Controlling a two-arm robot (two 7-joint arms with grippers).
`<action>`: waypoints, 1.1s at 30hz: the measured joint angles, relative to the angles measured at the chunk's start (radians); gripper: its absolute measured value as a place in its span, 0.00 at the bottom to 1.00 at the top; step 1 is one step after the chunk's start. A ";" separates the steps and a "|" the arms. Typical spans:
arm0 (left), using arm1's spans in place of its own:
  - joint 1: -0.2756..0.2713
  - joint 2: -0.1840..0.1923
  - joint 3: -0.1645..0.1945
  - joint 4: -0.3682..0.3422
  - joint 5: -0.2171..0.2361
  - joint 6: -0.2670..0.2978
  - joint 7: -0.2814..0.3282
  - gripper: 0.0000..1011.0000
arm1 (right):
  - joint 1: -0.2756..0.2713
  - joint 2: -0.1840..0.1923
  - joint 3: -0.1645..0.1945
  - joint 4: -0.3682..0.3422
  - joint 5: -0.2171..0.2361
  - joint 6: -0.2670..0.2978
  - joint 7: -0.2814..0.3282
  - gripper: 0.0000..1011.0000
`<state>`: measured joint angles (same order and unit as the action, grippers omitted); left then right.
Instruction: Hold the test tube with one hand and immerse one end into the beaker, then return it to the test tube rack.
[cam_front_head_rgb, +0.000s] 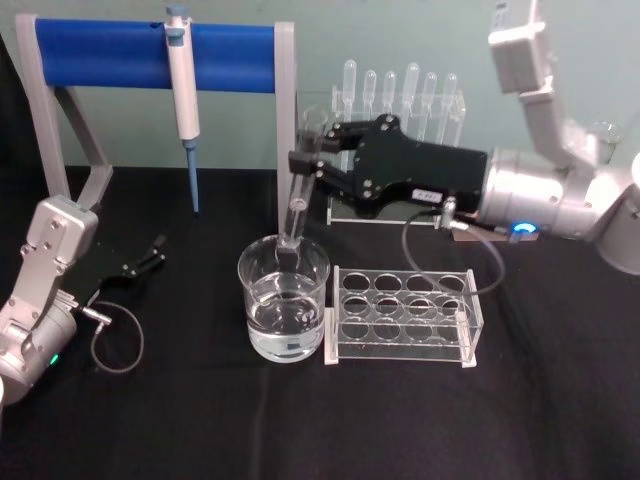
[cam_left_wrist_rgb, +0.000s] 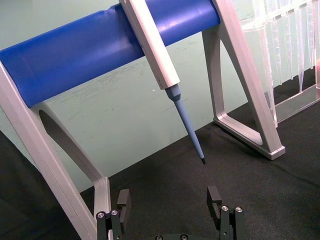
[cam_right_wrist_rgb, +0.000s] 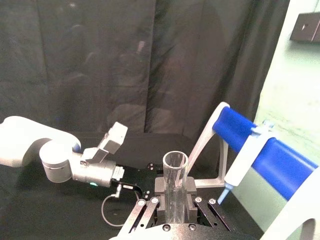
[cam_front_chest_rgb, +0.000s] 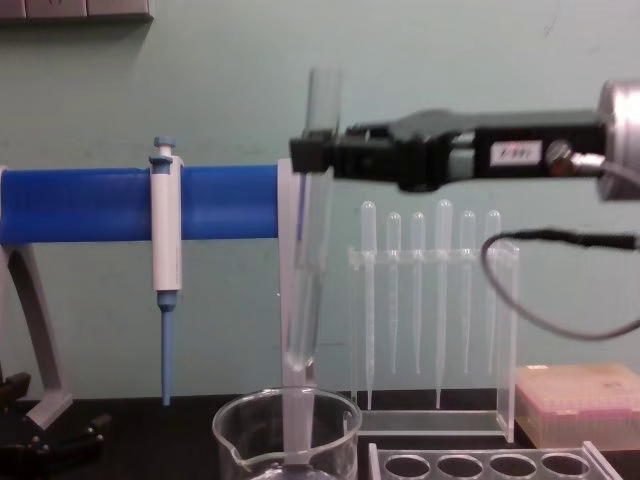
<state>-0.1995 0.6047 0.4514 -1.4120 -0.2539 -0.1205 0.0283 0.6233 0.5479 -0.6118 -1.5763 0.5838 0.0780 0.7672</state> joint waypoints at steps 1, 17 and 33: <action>0.000 0.000 0.000 0.000 0.000 0.000 0.000 0.99 | -0.002 0.013 0.005 -0.017 0.006 0.004 -0.003 0.22; 0.000 0.000 0.000 0.000 0.000 0.000 0.000 0.99 | -0.102 0.177 0.073 -0.127 0.063 -0.004 -0.027 0.22; 0.000 0.000 0.000 0.000 0.000 0.000 0.000 0.99 | -0.219 0.238 0.102 -0.123 0.085 -0.048 -0.021 0.22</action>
<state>-0.1995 0.6047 0.4514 -1.4120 -0.2539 -0.1205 0.0283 0.4048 0.7861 -0.5095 -1.6991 0.6688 0.0299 0.7464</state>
